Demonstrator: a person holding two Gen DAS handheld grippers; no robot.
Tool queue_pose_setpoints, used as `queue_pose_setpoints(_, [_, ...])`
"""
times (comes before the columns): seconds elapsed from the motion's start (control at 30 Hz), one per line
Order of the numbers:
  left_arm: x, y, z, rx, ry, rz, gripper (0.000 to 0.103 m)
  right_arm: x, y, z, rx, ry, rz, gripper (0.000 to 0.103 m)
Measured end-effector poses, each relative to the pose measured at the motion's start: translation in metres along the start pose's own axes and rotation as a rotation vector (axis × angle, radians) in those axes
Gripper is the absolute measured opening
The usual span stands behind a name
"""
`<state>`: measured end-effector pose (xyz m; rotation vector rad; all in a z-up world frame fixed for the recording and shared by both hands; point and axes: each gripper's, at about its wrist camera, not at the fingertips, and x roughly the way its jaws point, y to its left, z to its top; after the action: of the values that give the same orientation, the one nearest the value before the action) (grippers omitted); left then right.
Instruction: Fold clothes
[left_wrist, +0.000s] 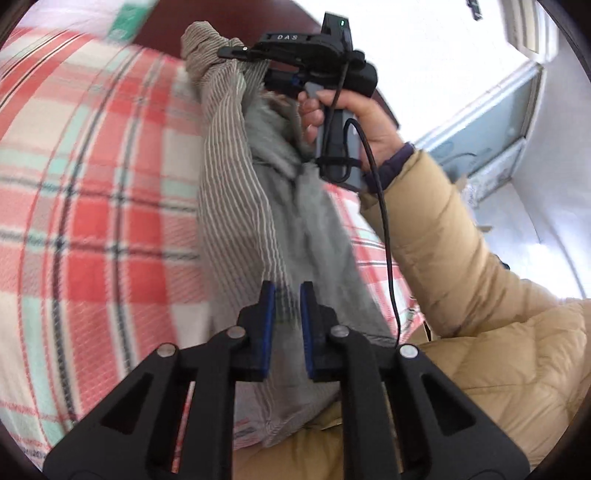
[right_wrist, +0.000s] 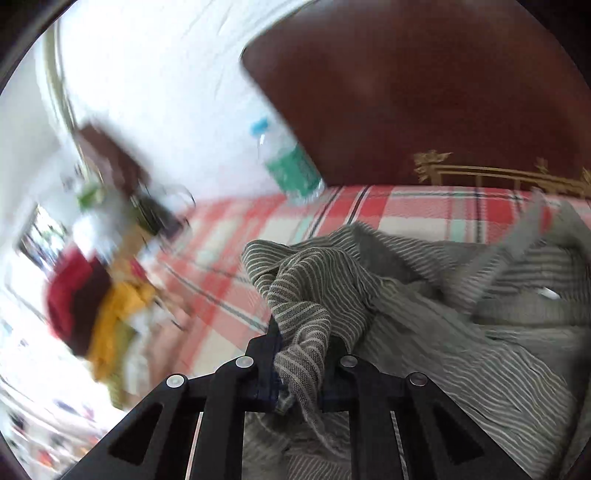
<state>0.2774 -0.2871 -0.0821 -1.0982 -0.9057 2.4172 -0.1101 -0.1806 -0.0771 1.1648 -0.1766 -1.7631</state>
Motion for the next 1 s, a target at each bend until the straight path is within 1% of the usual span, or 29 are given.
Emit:
queue_pose_setpoints(0.1, [0.022,-0.027,0.008,0.076,0.039,-0.046,0.015,-0.040,-0.042,-0.005,0.131,-0.091,0.089,0.013])
queue_pose_setpoints(0.13, [0.032,-0.036,0.010,0.099,0.061,-0.058,0.015,-0.052,-0.057,-0.010,0.173,-0.114,0.102,0.013])
queue_pose_setpoints(0.23, [0.071,-0.057,0.008,0.145,0.146,-0.064,0.015,-0.073,-0.101,-0.028,0.272,-0.152,0.066,0.013])
queue_pose_setpoints(0.33, [0.111,-0.063,0.000,0.156,0.246,-0.046,0.015,-0.074,-0.140,-0.046,0.372,-0.132,0.051,0.013])
queue_pose_setpoints(0.4, [0.131,-0.063,-0.007,0.153,0.299,-0.008,0.015,-0.070,-0.151,-0.051,0.386,-0.117,0.019,0.015])
queue_pose_setpoints(0.47, [0.143,-0.061,-0.014,0.146,0.340,0.036,0.015,-0.065,-0.156,-0.055,0.382,-0.101,-0.025,0.020])
queue_pose_setpoints(0.53, [0.146,-0.061,-0.017,0.141,0.349,0.046,0.015,-0.068,-0.150,-0.052,0.365,-0.100,-0.058,0.034])
queue_pose_setpoints(0.57, [0.146,-0.061,-0.018,0.140,0.348,0.044,0.015,-0.073,-0.141,-0.052,0.326,-0.108,-0.091,0.037])
queue_pose_setpoints(0.6, [0.145,-0.060,-0.018,0.138,0.345,0.044,0.015,-0.081,-0.128,-0.049,0.262,-0.128,-0.136,0.042])
queue_pose_setpoints(0.63, [0.144,-0.060,-0.017,0.134,0.340,0.046,0.015,-0.088,-0.116,-0.046,0.203,-0.148,-0.187,0.045])
queue_pose_setpoints(0.67, [0.146,-0.058,-0.017,0.129,0.338,0.046,0.015,-0.097,-0.102,-0.043,0.130,-0.173,-0.250,0.046])
queue_pose_setpoints(0.73, [0.152,-0.054,-0.018,0.114,0.343,0.045,0.015,-0.111,-0.069,-0.037,-0.026,-0.237,-0.337,0.046])
queue_pose_setpoints(0.83, [0.159,-0.052,-0.018,0.110,0.355,0.044,0.015,-0.107,-0.020,-0.028,-0.237,-0.243,-0.326,0.046])
queue_pose_setpoints(0.9, [0.164,-0.051,-0.018,0.105,0.361,0.042,0.015,-0.086,0.006,-0.022,-0.350,-0.220,-0.313,0.046])
queue_pose_setpoints(0.93, [0.166,-0.051,-0.018,0.102,0.362,0.041,0.015,-0.075,0.012,-0.018,-0.383,-0.195,-0.304,0.046])
queue_pose_setpoints(0.97, [0.167,-0.051,-0.018,0.100,0.361,0.042,0.015,-0.057,0.021,-0.012,-0.416,-0.140,-0.267,0.046])
queue_pose_setpoints(1.0, [0.167,-0.051,-0.018,0.099,0.360,0.042,0.015,-0.037,0.031,-0.006,-0.434,-0.083,-0.235,0.042])
